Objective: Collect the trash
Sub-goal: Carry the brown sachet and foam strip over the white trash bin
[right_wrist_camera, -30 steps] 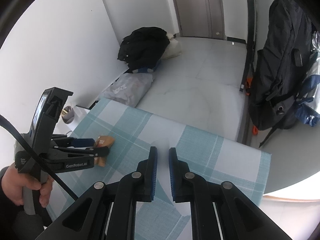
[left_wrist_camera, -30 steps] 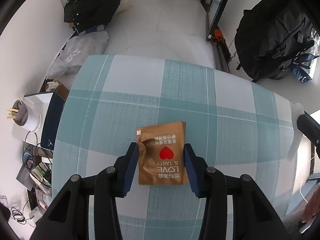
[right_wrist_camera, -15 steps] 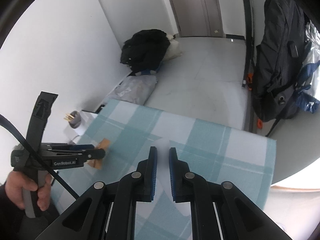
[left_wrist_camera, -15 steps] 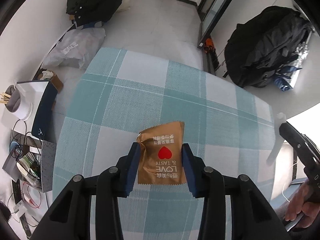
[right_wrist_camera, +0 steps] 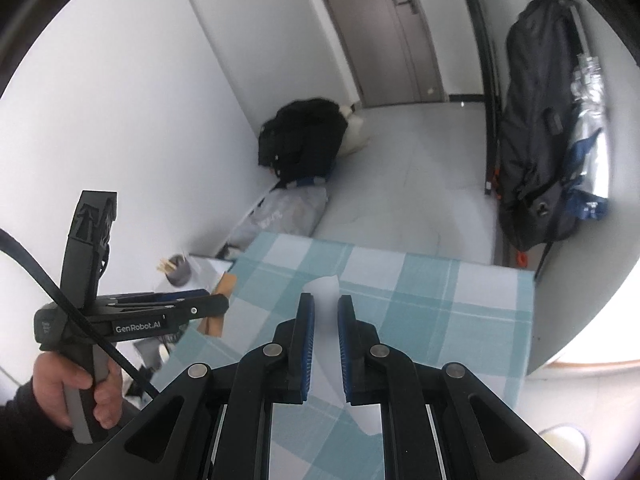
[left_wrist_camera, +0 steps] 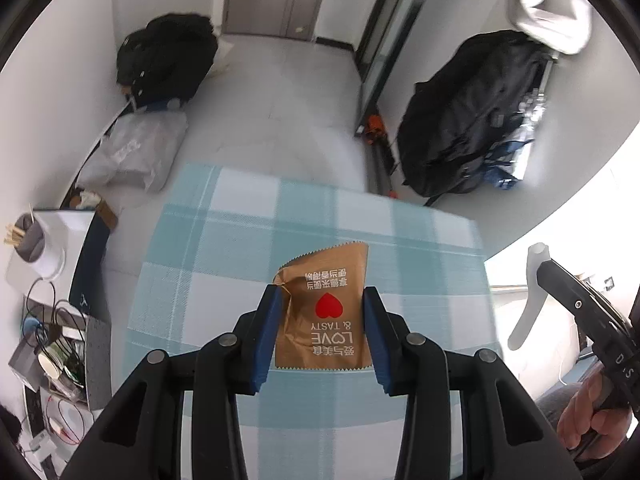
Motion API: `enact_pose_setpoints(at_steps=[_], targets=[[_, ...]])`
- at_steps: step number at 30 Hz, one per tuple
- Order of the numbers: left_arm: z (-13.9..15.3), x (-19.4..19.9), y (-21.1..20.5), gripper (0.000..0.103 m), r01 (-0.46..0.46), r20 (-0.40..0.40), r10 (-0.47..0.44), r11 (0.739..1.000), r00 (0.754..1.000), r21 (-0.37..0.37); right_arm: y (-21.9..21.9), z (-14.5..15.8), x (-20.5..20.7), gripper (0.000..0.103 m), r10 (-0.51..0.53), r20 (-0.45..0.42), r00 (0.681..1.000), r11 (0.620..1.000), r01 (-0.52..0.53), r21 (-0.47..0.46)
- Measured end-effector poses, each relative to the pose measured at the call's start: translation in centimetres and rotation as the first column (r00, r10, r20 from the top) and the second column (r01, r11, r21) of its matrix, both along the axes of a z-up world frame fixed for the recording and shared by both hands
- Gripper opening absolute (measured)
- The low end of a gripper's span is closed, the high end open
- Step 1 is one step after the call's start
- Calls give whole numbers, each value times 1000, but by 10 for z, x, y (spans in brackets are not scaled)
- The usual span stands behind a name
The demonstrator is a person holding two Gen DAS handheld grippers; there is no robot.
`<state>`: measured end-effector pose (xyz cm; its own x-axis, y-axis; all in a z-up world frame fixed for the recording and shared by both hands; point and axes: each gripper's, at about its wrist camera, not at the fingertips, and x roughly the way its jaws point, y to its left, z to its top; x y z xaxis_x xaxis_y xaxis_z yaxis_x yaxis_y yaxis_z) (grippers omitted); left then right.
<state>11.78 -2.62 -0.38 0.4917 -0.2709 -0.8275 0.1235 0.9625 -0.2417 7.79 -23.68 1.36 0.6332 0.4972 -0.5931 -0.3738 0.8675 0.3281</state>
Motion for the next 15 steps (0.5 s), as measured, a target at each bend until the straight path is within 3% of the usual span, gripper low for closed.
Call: enact_pose_setpoints(at_steps=[7, 15], targets=[[34, -19, -45, 36, 94, 71, -93, 995, 993, -16, -45, 37, -36, 11, -68, 79, 995, 997, 66, 31], [61, -40, -123, 36, 242, 138, -234, 970, 962, -37, -128, 66, -78, 11, -217, 133, 967, 976, 212, 53]])
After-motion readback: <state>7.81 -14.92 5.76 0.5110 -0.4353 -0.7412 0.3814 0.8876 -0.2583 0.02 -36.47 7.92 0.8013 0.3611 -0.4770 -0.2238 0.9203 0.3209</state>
